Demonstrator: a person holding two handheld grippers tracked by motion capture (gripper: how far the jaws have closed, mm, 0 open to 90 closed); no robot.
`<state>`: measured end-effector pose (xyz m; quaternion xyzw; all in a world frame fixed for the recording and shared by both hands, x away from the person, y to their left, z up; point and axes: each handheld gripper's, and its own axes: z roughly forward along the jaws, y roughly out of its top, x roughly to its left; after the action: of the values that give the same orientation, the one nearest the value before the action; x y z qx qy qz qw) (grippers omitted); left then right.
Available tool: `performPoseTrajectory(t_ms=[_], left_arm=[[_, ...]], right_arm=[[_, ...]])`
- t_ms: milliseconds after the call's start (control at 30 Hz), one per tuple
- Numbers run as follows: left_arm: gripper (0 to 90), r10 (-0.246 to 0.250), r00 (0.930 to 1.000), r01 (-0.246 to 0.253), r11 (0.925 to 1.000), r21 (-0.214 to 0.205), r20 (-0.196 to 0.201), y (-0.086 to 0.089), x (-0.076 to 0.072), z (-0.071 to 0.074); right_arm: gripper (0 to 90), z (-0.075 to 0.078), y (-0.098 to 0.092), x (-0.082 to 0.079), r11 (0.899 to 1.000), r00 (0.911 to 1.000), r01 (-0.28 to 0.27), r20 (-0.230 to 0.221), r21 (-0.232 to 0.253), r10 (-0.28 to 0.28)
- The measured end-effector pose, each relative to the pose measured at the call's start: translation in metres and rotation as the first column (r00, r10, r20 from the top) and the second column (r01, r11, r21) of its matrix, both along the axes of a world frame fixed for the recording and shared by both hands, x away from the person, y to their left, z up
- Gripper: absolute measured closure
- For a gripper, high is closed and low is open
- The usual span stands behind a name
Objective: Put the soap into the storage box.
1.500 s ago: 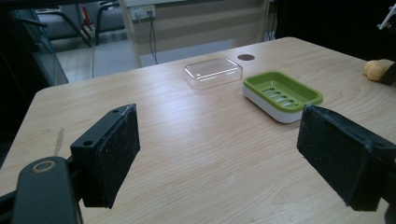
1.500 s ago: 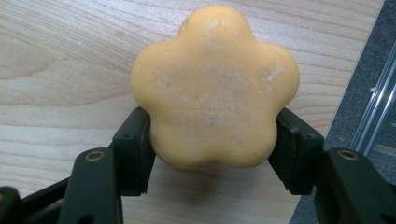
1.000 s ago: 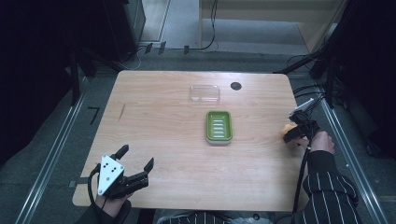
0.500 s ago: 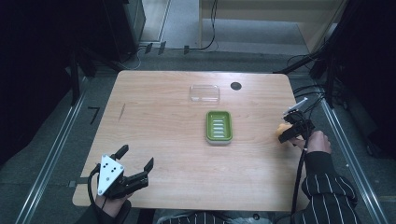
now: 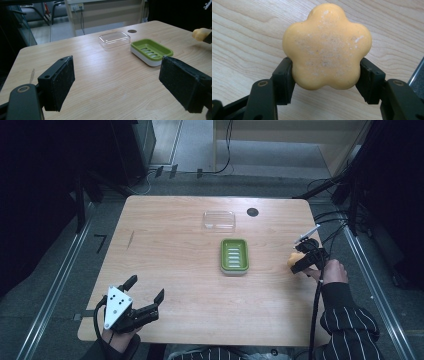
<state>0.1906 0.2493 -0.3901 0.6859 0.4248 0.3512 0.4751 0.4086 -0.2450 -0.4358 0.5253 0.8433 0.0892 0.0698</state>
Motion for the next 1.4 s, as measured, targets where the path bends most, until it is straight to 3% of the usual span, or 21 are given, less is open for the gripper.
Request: performPoseTrajectory(t_ms=[533,1400], left_arm=[[13.7,0.002,1.0000,-0.002,1.0000,0.003,-0.001,0.000,0.000,0.000],[13.7,0.000,1.0000,0.000,1.0000,0.004,-0.005,-0.001,0.000,0.000]], right_arm=[[39.8,0.008,0.025,-0.002,0.997,0.9974,-0.072,0.010,-0.003,0.072],[39.8,0.015,0.062,-0.002,0.983,0.9831,-0.182,0.021,-0.003,0.182]])
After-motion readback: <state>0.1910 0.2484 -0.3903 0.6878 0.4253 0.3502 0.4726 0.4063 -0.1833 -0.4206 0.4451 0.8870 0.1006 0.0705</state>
